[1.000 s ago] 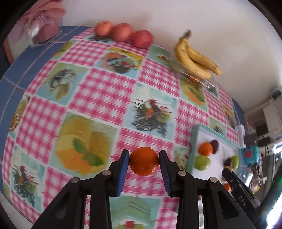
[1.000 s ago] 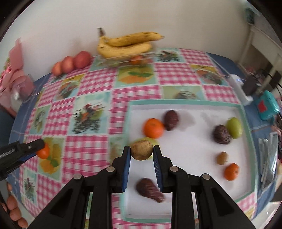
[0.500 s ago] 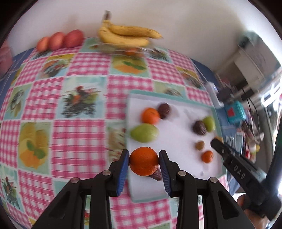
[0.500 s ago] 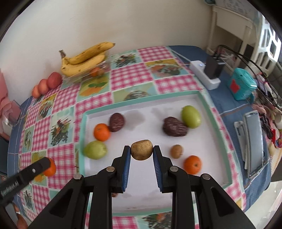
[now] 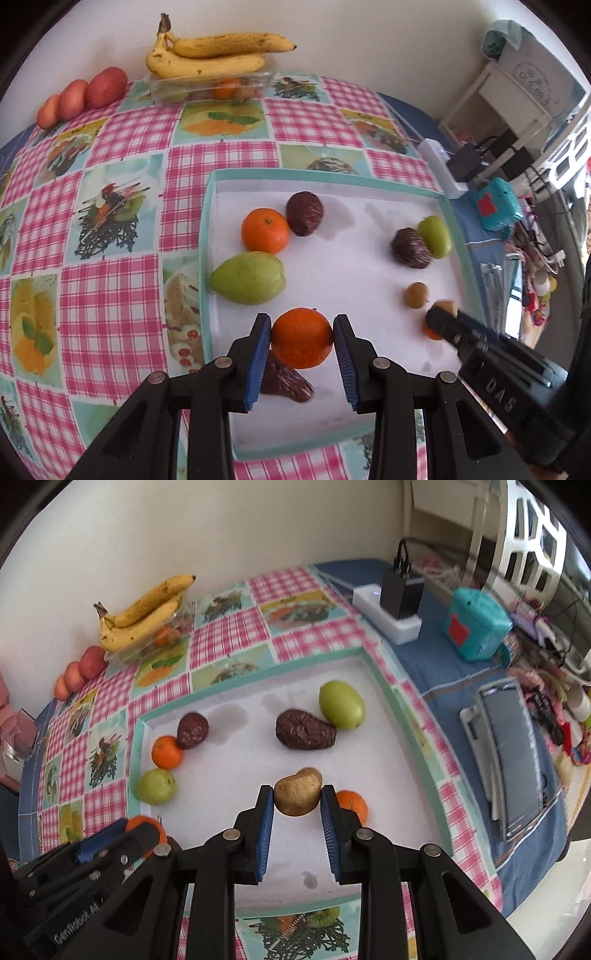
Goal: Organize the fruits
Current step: 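Carry the tangerine with the left gripper while the right carries the kiwi over the tray, then open the left gripper releasing the tangerine while the right releases the kiwi into the tray, then withdraw both open grippers away from the tray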
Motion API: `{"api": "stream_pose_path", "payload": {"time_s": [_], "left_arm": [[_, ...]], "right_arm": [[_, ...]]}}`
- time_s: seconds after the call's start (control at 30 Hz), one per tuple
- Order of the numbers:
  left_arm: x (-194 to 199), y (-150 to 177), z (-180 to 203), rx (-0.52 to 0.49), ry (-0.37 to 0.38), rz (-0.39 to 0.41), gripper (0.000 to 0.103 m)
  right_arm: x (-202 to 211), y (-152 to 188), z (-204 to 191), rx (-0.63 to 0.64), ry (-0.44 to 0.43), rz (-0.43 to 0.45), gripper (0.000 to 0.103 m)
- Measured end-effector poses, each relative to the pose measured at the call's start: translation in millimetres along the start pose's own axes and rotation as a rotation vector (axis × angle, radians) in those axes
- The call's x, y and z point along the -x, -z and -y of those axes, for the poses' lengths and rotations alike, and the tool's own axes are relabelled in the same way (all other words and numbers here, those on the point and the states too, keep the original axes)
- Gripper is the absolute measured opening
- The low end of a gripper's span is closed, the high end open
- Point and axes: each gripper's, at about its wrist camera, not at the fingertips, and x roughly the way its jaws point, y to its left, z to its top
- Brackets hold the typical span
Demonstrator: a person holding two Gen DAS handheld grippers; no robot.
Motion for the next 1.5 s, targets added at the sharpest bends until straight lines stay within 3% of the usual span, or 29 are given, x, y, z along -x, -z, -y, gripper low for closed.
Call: {"api": "stream_pose_path", "payload": {"time_s": [0.3, 0.87, 0.93, 1.17, 1.27, 1.33, 1.4, 1.47, 1.5], "left_arm": [[-20, -3, -11, 0.028, -0.031, -0.021, 0.037], [-22, -1, -17, 0.050, -0.021, -0.056, 0.040], [-18, -1, -16, 0.046, -0.020, -0.052, 0.050], [2, -2, -22, 0.059, -0.010, -0.034, 0.059], [18, 0, -28, 0.065, -0.052, -0.002, 0.070], [26, 1, -35, 0.075, -0.081, 0.018, 0.082], [33, 3, -45, 0.092, -0.107, 0.041, 0.087], [41, 6, -59, 0.113, -0.152, 0.068, 0.100], [44, 8, -64, 0.119, -0.174, 0.081, 0.103]], "right_arm": [[-38, 10, -5, 0.017, -0.017, -0.123, 0.027], [-57, 13, -3, 0.011, 0.015, -0.182, 0.027], [-58, 12, -4, 0.012, 0.022, -0.180, 0.027], [-61, 12, -9, 0.023, 0.042, -0.182, 0.027], [-62, 14, -14, 0.035, 0.055, -0.184, 0.028], [-61, 15, -18, 0.050, 0.070, -0.180, 0.028], [-59, 17, -23, 0.065, 0.082, -0.172, 0.029], [-56, 18, -29, 0.078, 0.087, -0.160, 0.035], [-54, 19, -33, 0.086, 0.090, -0.152, 0.047]]}}
